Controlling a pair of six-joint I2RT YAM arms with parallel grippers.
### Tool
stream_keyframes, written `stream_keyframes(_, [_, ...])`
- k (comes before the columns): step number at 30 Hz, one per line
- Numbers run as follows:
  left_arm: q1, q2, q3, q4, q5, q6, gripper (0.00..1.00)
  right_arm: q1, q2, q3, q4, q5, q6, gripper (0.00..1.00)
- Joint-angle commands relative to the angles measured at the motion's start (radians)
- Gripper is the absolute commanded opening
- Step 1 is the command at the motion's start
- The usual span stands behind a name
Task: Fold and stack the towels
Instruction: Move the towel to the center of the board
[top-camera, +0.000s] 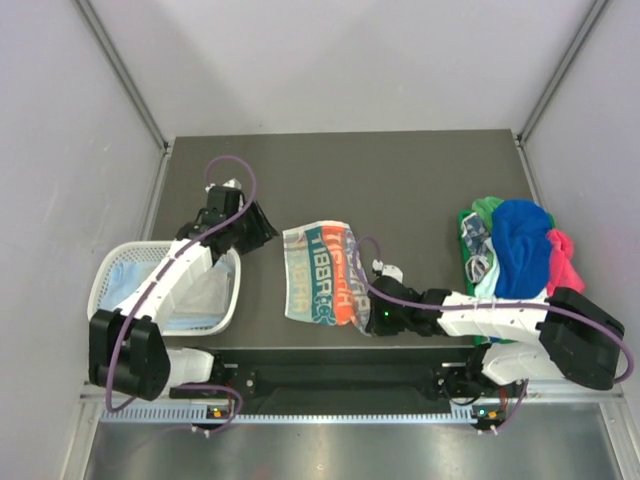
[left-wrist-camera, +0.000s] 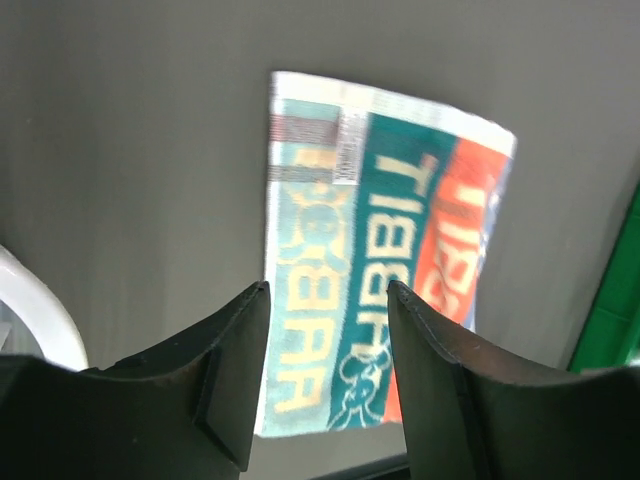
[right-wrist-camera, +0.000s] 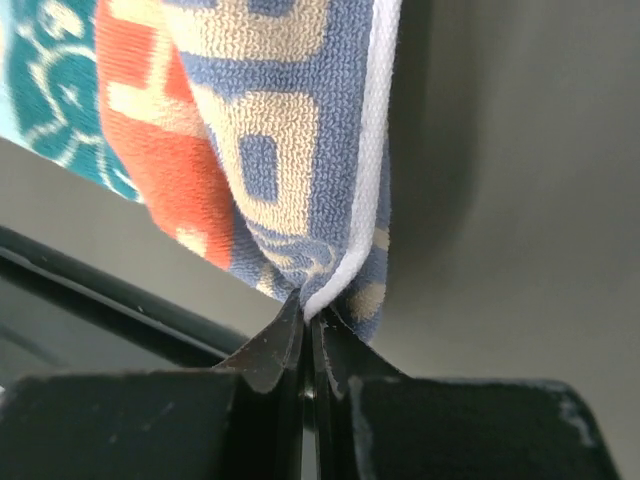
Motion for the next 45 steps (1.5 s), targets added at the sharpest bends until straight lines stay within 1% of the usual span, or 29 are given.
stream_keyframes(1, [-0.003, 0.016, -0.057, 0.101, -0.063, -0.052, 0.55, 0.051, -0.063, -0.024, -0.002, 0.061, 0.076, 0.0])
stream_keyframes(3, [-0.006, 0.048, -0.058, 0.116, -0.074, -0.054, 0.54, 0.054, -0.096, -0.018, -0.028, 0.067, 0.07, 0.03])
stream_keyframes(4, [-0.01, 0.07, -0.039, 0.116, -0.077, -0.054, 0.54, 0.055, -0.121, -0.001, -0.044, 0.075, 0.059, 0.07])
stream_keyframes(5, [-0.019, 0.112, -0.026, 0.115, -0.083, -0.052, 0.54, 0.054, -0.132, 0.012, -0.094, 0.104, 0.054, 0.22])
stream_keyframes(6, [-0.023, 0.136, -0.008, 0.115, -0.082, -0.048, 0.54, 0.055, -0.141, 0.029, -0.116, 0.124, 0.048, 0.32])
stream_keyframes(8, [-0.029, 0.209, 0.041, 0.112, -0.062, -0.037, 0.54, 0.054, -0.172, 0.078, -0.171, 0.165, 0.021, 0.46])
stream_keyframes(11, [-0.042, 0.289, 0.099, 0.11, -0.08, -0.018, 0.54, 0.036, -0.209, 0.146, -0.211, 0.239, -0.028, 0.55])
stream_keyframes(12, [-0.043, 0.306, 0.112, 0.107, -0.091, -0.018, 0.55, -0.013, -0.213, 0.158, -0.217, 0.239, -0.05, 0.55])
stream_keyframes(14, [-0.043, 0.36, 0.144, 0.107, -0.108, -0.008, 0.55, -0.091, -0.201, 0.184, -0.205, 0.175, -0.12, 0.54])
stream_keyframes(15, [-0.043, 0.378, 0.156, 0.105, -0.109, -0.005, 0.55, -0.171, -0.195, 0.192, -0.174, 0.149, -0.143, 0.54])
stream_keyframes(17, [-0.044, 0.433, 0.175, 0.113, -0.125, 0.003, 0.55, -0.234, -0.183, 0.198, -0.128, 0.106, -0.2, 0.54])
stream_keyframes(18, [-0.044, 0.45, 0.193, 0.118, -0.129, 0.011, 0.56, -0.289, -0.158, 0.215, -0.092, 0.091, -0.217, 0.54])
stream_keyframes(20, [-0.044, 0.513, 0.222, 0.116, -0.125, 0.022, 0.56, -0.332, -0.118, 0.24, -0.064, 0.066, -0.254, 0.54])
stream_keyframes(22, [-0.047, 0.57, 0.259, 0.109, -0.119, 0.032, 0.57, -0.382, -0.053, 0.263, 0.005, 0.029, -0.278, 0.54])
stream_keyframes(25, [-0.05, 0.613, 0.276, 0.122, -0.123, 0.035, 0.57, -0.426, 0.041, 0.289, 0.1, -0.02, -0.294, 0.55])
stream_keyframes(28, [-0.056, 0.628, 0.27, 0.145, -0.125, 0.035, 0.56, -0.451, 0.139, 0.332, 0.151, -0.051, -0.305, 0.54])
stream_keyframes(31, [-0.064, 0.644, 0.274, 0.141, -0.131, 0.041, 0.5, -0.469, 0.216, 0.368, 0.177, -0.06, -0.3, 0.54])
stream_keyframes(32, [-0.066, 0.647, 0.273, 0.141, -0.133, 0.042, 0.44, -0.475, 0.236, 0.378, 0.191, -0.063, -0.3, 0.55])
stream_keyframes(34, [-0.075, 0.651, 0.273, 0.138, -0.133, 0.043, 0.4, -0.486, 0.291, 0.405, 0.203, -0.078, -0.297, 0.55])
stream_keyframes(35, [-0.078, 0.647, 0.27, 0.135, -0.131, 0.043, 0.3, -0.494, 0.325, 0.419, 0.226, -0.104, -0.292, 0.56])
stream_keyframes(36, [-0.081, 0.645, 0.271, 0.13, -0.161, 0.045, 0.25, -0.494, 0.339, 0.424, 0.237, -0.104, -0.288, 0.56])
stream_keyframes(38, [-0.087, 0.639, 0.274, 0.118, -0.166, 0.048, 0.19, -0.495, 0.371, 0.437, 0.264, -0.138, -0.283, 0.56])
stream_keyframes(39, [-0.087, 0.636, 0.279, 0.11, -0.171, 0.046, 0.1, -0.495, 0.402, 0.454, 0.271, -0.147, -0.276, 0.56])
stream_keyframes(43, [-0.093, 0.588, 0.297, 0.06, -0.211, 0.068, 0.0, -0.495, 0.463, 0.482, 0.282, -0.169, -0.262, 0.56])
stream_keyframes(45, [-0.093, 0.565, 0.304, 0.032, -0.224, 0.077, 0.0, -0.494, 0.482, 0.49, 0.283, -0.16, -0.26, 0.56])
